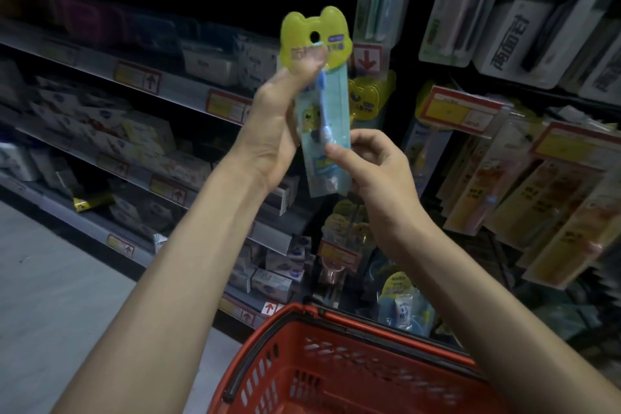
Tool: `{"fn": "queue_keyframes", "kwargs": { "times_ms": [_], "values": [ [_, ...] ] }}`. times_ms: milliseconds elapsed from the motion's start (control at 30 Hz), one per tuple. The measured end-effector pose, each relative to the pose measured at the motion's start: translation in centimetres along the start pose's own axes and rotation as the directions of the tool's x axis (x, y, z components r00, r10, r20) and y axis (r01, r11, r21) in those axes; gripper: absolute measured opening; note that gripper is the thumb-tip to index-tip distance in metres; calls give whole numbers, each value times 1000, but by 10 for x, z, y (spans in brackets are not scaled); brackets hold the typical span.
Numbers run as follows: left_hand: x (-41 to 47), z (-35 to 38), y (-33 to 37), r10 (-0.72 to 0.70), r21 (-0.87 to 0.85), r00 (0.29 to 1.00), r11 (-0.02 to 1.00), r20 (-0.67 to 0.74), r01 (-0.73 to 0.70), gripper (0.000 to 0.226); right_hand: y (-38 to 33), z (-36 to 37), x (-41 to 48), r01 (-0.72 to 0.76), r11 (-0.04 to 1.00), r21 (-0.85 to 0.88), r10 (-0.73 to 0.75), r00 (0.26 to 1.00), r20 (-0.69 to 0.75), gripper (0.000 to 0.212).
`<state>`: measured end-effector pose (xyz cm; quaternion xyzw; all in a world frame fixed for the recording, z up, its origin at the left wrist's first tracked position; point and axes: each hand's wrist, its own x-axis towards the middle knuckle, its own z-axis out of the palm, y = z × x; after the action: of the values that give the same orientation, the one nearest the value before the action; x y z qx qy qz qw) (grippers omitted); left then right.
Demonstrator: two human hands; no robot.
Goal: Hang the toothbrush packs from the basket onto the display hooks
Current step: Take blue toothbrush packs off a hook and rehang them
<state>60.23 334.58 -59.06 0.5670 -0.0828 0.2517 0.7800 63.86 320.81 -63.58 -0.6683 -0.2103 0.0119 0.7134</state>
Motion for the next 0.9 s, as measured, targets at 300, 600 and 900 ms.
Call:
{"fn": "queue_keyframes", "kwargs": {
  "times_ms": [300,600,900],
  "values": [
    [-1,-7,3,-102,22,995,995,-2,102,56,46,-37,-30,-38,989,-145,14,987,-159,19],
    [1,-7,1,-87,13,996,996,-10,87,51,51,-35,-17,-41,991,-131,8,970,-244,20],
    [2,-9,-2,-72,26,997,997,4,72,49,48,-25,-6,-17,996,-88,-7,965,-264,26]
  ]
}}
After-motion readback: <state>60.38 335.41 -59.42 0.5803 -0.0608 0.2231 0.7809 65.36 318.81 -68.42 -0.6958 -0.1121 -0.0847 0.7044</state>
